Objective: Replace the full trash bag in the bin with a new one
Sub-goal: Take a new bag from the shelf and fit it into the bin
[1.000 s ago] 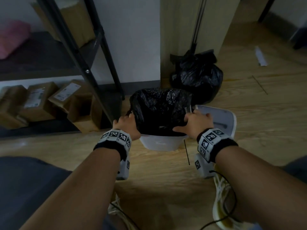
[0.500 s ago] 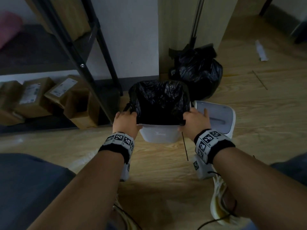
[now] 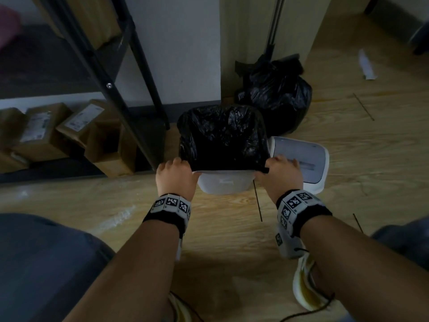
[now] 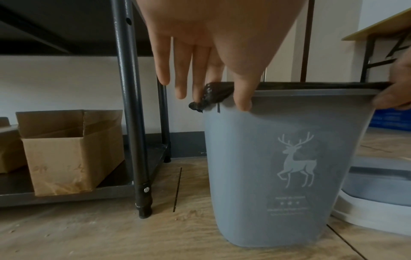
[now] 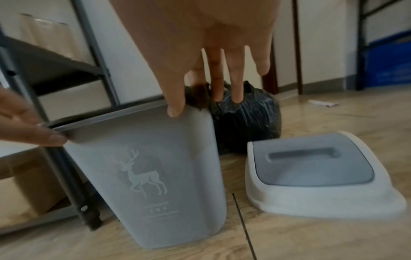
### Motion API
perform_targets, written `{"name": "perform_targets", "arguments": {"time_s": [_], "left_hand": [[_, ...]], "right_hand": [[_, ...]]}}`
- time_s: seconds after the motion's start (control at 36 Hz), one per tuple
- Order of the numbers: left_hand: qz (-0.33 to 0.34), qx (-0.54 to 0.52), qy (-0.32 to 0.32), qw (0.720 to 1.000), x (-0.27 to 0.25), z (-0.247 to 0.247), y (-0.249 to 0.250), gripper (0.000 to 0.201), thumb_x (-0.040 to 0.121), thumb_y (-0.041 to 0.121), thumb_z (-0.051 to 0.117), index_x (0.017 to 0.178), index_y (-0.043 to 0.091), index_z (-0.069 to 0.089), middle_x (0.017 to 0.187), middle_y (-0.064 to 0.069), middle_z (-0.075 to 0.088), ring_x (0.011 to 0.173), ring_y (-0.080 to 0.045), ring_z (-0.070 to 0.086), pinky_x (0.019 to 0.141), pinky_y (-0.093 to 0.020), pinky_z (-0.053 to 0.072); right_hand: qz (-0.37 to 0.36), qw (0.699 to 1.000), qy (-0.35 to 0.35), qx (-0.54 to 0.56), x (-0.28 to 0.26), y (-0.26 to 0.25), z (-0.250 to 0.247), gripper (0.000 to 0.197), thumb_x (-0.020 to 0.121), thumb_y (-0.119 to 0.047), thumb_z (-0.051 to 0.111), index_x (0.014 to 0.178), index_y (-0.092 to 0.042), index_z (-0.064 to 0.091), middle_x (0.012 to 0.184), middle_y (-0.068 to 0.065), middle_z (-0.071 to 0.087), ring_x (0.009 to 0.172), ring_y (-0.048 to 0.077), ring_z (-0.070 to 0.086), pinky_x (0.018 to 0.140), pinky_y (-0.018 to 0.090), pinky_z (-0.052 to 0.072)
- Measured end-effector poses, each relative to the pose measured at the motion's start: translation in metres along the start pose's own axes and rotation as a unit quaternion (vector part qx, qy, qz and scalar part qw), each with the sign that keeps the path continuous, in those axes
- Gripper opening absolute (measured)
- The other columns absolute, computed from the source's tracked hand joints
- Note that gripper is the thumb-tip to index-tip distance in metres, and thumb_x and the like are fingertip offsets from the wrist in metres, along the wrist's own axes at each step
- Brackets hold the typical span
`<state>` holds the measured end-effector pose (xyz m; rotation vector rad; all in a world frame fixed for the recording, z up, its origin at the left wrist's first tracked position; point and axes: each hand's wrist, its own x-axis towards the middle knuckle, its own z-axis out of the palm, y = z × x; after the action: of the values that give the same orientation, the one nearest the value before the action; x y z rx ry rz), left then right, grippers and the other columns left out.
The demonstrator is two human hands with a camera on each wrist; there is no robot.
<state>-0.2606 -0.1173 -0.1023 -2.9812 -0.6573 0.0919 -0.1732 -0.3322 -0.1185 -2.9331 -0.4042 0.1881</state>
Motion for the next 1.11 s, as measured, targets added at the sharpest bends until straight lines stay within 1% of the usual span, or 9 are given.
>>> {"name": "perform_targets", "arguments": {"time_s": [0.17,0.31,0.5,0.61,0.69,0.78,0.86,0.94,1.11], "left_hand": [[0.018,0.026,-0.010,0.999,-0.002,0.005,0.004,0.048,0.094,0.050,0.044,0.079,0.014,0.071,0.083,-0.004,0.068,0.088,-0.025,0.062,0.087,-0.036,0.043],[0.072,0.052,-0.058,0.994,0.005,0.028,-0.001,0.049,0.094,0.041,0.023,0.106,0.029,0.070,0.088,0.003,0.067,0.092,-0.022,0.061,0.093,-0.037,0.039],[0.047,0.040,-0.100,0.993,0.010,0.046,-0.002,0.036,0.100,0.022,0.034,0.125,0.024,0.060,0.121,-0.001,0.061,0.119,-0.024,0.051,0.113,-0.048,0.026],[0.016,0.026,-0.185,0.982,0.012,0.054,-0.002,0.043,0.102,0.022,0.032,0.144,0.019,0.039,0.150,0.002,0.035,0.141,-0.022,0.028,0.118,-0.053,0.014],[0.001,0.017,-0.245,0.969,0.013,0.059,-0.003,0.052,0.101,0.015,0.030,0.152,0.019,0.020,0.159,0.004,0.019,0.147,-0.020,0.014,0.119,-0.054,0.009],[-0.001,0.009,-0.258,0.966,0.014,0.060,-0.006,0.058,0.098,0.008,0.030,0.153,0.020,0.017,0.159,0.004,0.019,0.146,-0.021,0.019,0.119,-0.053,0.011],[-0.004,-0.014,-0.255,0.967,0.014,0.058,-0.008,0.055,0.097,0.007,0.032,0.150,0.020,0.025,0.155,0.002,0.030,0.136,-0.024,0.036,0.115,-0.049,0.025],[-0.043,-0.060,-0.205,0.976,0.017,0.044,-0.008,0.040,0.097,0.007,0.038,0.136,0.014,0.045,0.138,-0.009,0.050,0.120,-0.030,0.054,0.097,-0.042,0.045],[-0.174,-0.225,-0.050,0.957,0.030,0.016,-0.008,0.027,0.094,0.005,0.039,0.120,0.012,0.042,0.130,-0.009,0.047,0.099,-0.037,0.059,0.071,-0.043,0.046]], "right_hand": [[0.036,0.999,-0.033,-0.016,-0.003,0.000,0.005,0.039,0.094,-0.047,0.037,0.069,-0.023,0.055,0.094,0.004,0.063,0.104,0.024,0.059,0.114,0.054,0.022],[0.048,0.997,-0.063,-0.021,-0.005,-0.001,0.011,0.049,0.098,-0.048,0.029,0.097,-0.020,0.069,0.119,0.007,0.062,0.119,0.029,0.052,0.116,0.053,0.020],[0.086,0.990,-0.115,-0.008,0.004,0.005,0.025,0.045,0.101,-0.038,0.023,0.115,-0.018,0.061,0.127,0.010,0.056,0.125,0.031,0.047,0.115,0.052,0.021],[0.091,0.988,-0.126,0.015,0.010,0.008,0.032,0.039,0.101,-0.031,0.026,0.118,-0.018,0.059,0.128,0.010,0.054,0.123,0.032,0.047,0.113,0.049,0.027],[0.100,0.983,-0.145,0.048,0.014,0.010,0.038,0.035,0.101,-0.029,0.032,0.126,-0.021,0.056,0.131,0.011,0.051,0.121,0.033,0.049,0.108,0.046,0.036],[0.111,0.975,-0.178,0.066,0.018,0.010,0.040,0.037,0.100,-0.024,0.035,0.133,-0.025,0.052,0.135,0.012,0.047,0.122,0.035,0.049,0.107,0.045,0.037],[0.120,0.967,-0.205,0.090,0.024,0.009,0.040,0.039,0.098,-0.018,0.039,0.135,-0.021,0.051,0.137,0.013,0.046,0.121,0.036,0.050,0.105,0.044,0.041],[0.124,0.969,-0.182,0.115,0.028,0.008,0.032,0.036,0.097,-0.014,0.041,0.129,-0.006,0.055,0.132,0.021,0.053,0.119,0.037,0.053,0.101,0.041,0.044],[0.172,0.967,-0.046,0.181,0.039,0.014,0.016,0.029,0.095,-0.004,0.040,0.121,0.002,0.053,0.126,0.026,0.054,0.121,0.038,0.048,0.097,0.042,0.043]]}}
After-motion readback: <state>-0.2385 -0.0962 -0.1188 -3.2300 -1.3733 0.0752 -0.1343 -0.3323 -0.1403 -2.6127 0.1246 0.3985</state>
